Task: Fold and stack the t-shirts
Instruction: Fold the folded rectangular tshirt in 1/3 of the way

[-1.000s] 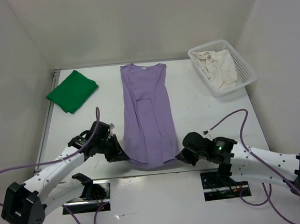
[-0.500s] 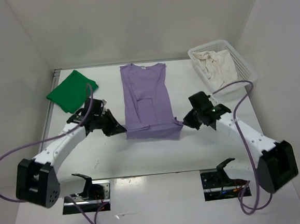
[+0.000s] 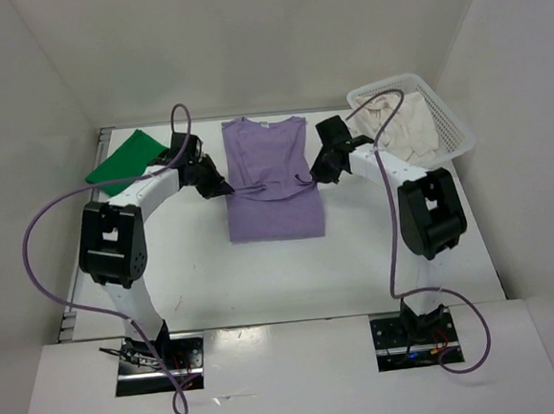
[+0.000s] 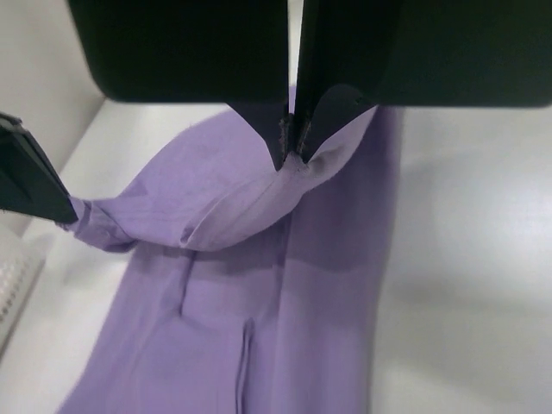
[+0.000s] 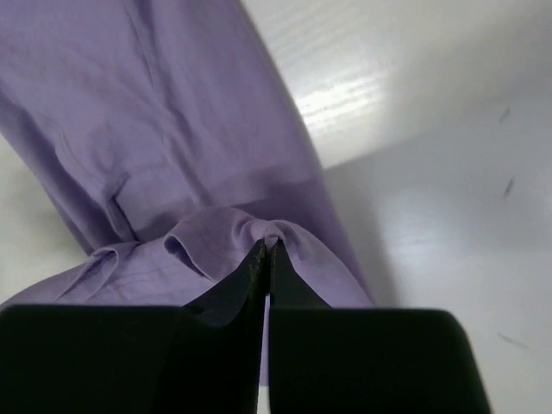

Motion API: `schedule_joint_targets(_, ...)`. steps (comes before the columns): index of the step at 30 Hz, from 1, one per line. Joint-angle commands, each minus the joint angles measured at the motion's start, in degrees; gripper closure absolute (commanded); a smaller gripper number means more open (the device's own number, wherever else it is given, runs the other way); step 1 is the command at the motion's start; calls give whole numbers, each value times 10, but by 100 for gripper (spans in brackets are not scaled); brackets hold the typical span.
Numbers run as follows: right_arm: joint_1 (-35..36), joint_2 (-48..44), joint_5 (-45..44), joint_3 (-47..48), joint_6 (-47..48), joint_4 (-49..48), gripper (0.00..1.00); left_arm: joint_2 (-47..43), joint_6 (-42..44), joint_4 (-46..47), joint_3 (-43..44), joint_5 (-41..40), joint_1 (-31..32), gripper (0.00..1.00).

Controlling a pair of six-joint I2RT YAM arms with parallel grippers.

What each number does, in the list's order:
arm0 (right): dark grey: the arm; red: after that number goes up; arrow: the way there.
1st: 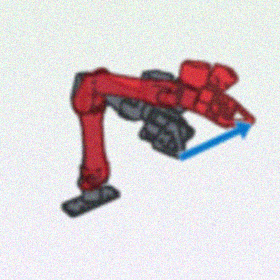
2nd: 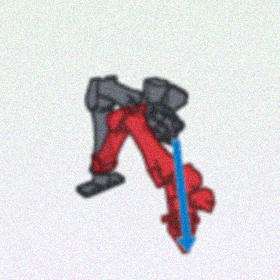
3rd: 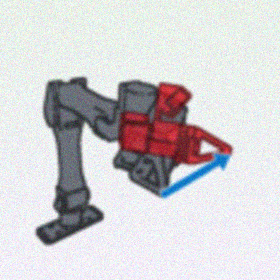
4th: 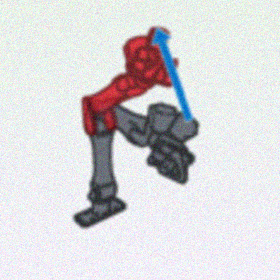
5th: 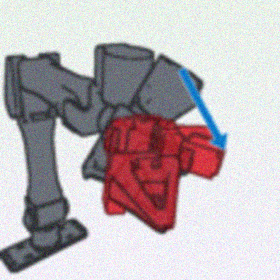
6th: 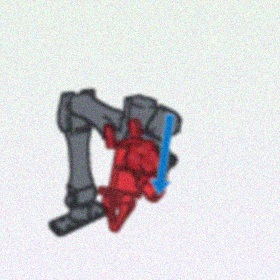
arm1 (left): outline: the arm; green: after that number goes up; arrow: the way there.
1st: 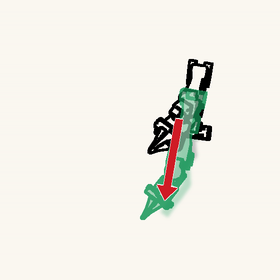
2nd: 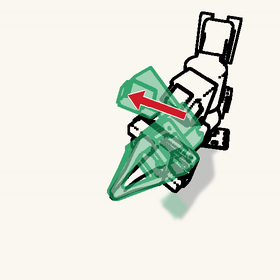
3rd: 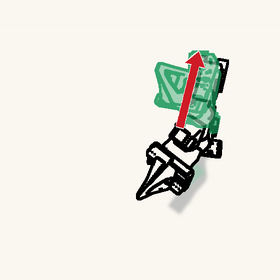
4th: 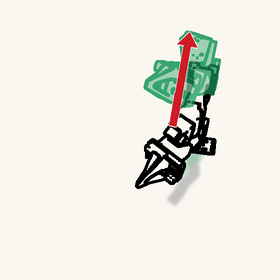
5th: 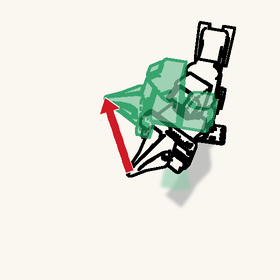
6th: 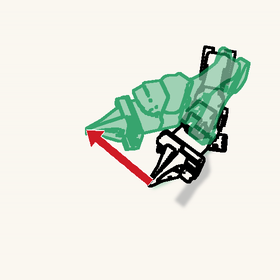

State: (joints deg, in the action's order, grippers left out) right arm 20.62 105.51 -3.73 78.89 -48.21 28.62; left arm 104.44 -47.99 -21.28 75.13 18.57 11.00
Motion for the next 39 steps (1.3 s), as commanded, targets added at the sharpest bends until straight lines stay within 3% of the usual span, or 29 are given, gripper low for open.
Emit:
schedule_joint_targets(1, -7, 51, 0, 90, 45, -10, 100, 44, 25, 17, 69, -18, -12, 100)
schedule_joint_targets(6, -25, 100, 11, 152, 66, 2, 100, 82, 20, 17, 124, -18, -22, 100)
schedule_joint_targets(12, -47, 182, 37, 209, 85, -2, 100, 151, 25, 48, 171, -12, -27, 91)
schedule_joint_targets(15, -47, 219, 42, 250, 85, -2, 93, 179, 31, 62, 197, -12, -27, 65)
schedule_joint_targets(18, -52, 232, 49, 276, 92, 13, 68, 170, 31, 83, 199, -17, -39, 34)
schedule_joint_targets(21, -52, 214, 49, 299, 108, 25, 53, 110, 24, 108, 175, -17, -56, 21)
schedule_joint_targets(24, -52, 164, 49, 285, 122, 33, 47, 25, 18, 141, 104, -24, -56, 25)
schedule_joint_targets(27, -45, 96, 49, 216, 122, 18, 50, -18, 7, 154, 31, 5, -13, 50)
schedule_joint_targets(30, -14, 65, 71, 158, 116, -10, 85, -36, -38, 213, -44, 31, 54, 66)
schedule_joint_targets(31, 7, 65, 77, 158, 116, -10, 96, -36, -52, 228, -88, 38, 61, 68)
schedule_joint_targets(32, 19, 81, 77, 158, 116, -10, 100, -26, -73, 253, -103, 43, 67, 68)
schedule_joint_targets(39, 67, 211, 148, 257, 135, -1, 100, 20, -51, 245, -142, 31, 67, 69)
